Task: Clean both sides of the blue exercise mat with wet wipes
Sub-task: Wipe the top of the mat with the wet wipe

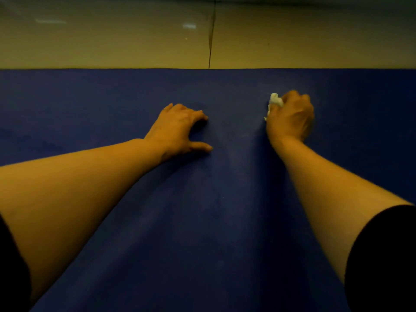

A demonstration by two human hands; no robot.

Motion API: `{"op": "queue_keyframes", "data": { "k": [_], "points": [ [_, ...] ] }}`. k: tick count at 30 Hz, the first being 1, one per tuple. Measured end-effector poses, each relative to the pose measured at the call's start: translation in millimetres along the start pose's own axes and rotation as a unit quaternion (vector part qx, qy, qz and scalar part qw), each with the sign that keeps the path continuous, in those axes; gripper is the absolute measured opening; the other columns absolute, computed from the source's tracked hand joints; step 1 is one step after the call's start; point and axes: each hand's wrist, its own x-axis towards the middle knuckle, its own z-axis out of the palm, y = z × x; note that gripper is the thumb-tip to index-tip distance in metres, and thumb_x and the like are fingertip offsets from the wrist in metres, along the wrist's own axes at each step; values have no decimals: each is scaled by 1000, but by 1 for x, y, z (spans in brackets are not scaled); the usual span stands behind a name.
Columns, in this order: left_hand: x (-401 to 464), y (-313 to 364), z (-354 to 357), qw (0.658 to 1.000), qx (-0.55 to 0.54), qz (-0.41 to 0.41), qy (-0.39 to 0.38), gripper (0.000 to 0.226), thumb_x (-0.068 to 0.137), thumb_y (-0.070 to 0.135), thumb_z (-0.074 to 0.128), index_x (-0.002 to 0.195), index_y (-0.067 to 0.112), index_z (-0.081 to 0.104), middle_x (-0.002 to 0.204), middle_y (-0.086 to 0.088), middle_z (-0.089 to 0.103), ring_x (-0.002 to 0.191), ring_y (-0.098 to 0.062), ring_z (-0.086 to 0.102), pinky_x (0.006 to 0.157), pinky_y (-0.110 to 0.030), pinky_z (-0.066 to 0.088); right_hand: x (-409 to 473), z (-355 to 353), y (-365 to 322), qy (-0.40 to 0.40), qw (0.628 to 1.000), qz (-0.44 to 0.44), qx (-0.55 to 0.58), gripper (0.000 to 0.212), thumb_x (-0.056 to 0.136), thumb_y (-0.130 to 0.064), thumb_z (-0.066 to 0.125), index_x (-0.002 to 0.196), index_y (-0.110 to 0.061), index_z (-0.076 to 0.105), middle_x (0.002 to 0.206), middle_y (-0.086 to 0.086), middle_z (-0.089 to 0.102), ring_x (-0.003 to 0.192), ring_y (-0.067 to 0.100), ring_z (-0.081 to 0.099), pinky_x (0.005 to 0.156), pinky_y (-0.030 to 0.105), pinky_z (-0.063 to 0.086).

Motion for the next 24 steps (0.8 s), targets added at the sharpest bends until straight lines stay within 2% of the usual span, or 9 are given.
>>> {"op": "queue_keyframes", "data": {
  "k": [3,6,8,10,13,14,17,21,24],
  "points": [
    [10,2,0,996,-23,1,82,75,71,49,78,133,15,51,131,-8,52,119,-26,44,97,-32,33,-18,17,-15,11,996,-63,57,29,97,-27,48,97,1,59,104,22,60,95,39,56,72,43,38],
    [21,0,-1,998,-34,-21,54,105,65,49,82,149,14,30,156,-8,25,143,-27,20,113,-36,23,-41,31,-35,-22,974,-207,92,25,94,-21,53,81,0,57,87,22,60,80,39,55,59,37,29],
    [30,-5,-5,999,-25,-49,3,122,62,55,81,154,15,11,162,-5,1,149,-23,-3,119,-45,9,-30,28,-33,-48,967,-242,57,26,96,-26,50,86,-3,57,92,18,60,85,34,54,61,34,28],
    [38,-8,-5,997,-15,-63,-32,131,58,60,79,155,17,2,162,-5,-10,148,-22,-13,120,-51,2,-4,21,-18,-30,979,-200,23,25,96,-27,49,94,-4,58,102,16,59,94,32,54,65,32,29],
    [43,-10,-2,994,-25,-80,-64,134,58,60,79,154,19,-5,161,-6,-16,148,-23,-15,119,-53,-1,26,10,3,33,998,-47,20,26,97,-27,49,104,-4,59,114,16,54,99,32,54,69,32,35],
    [44,-10,-1,993,-32,-83,-72,134,59,59,79,154,19,-6,161,-6,-16,148,-23,-15,119,-54,-2,28,12,3,37,999,-29,20,26,97,-27,49,104,-4,59,114,16,54,98,32,54,68,31,34],
    [46,-10,-2,993,-40,-84,-74,134,58,57,81,154,20,-5,161,-6,-16,148,-23,-14,117,-55,-3,11,24,-28,-12,995,-83,49,26,97,-26,48,102,-4,60,109,16,58,96,32,56,66,28,30],
    [47,-10,-2,994,-32,-83,-68,134,56,59,81,155,20,-2,162,-5,-12,148,-22,-10,118,-56,0,-26,42,-67,-69,957,-267,89,12,91,-14,56,93,-3,60,95,19,59,83,35,57,61,30,28],
    [48,-12,-2,994,-12,-83,-73,136,54,65,78,154,23,-3,162,-2,-12,149,-20,-9,117,-59,0,3,33,-48,-56,970,-234,34,18,93,-17,53,105,-5,58,107,17,58,95,33,56,69,35,37]
  ]
}}
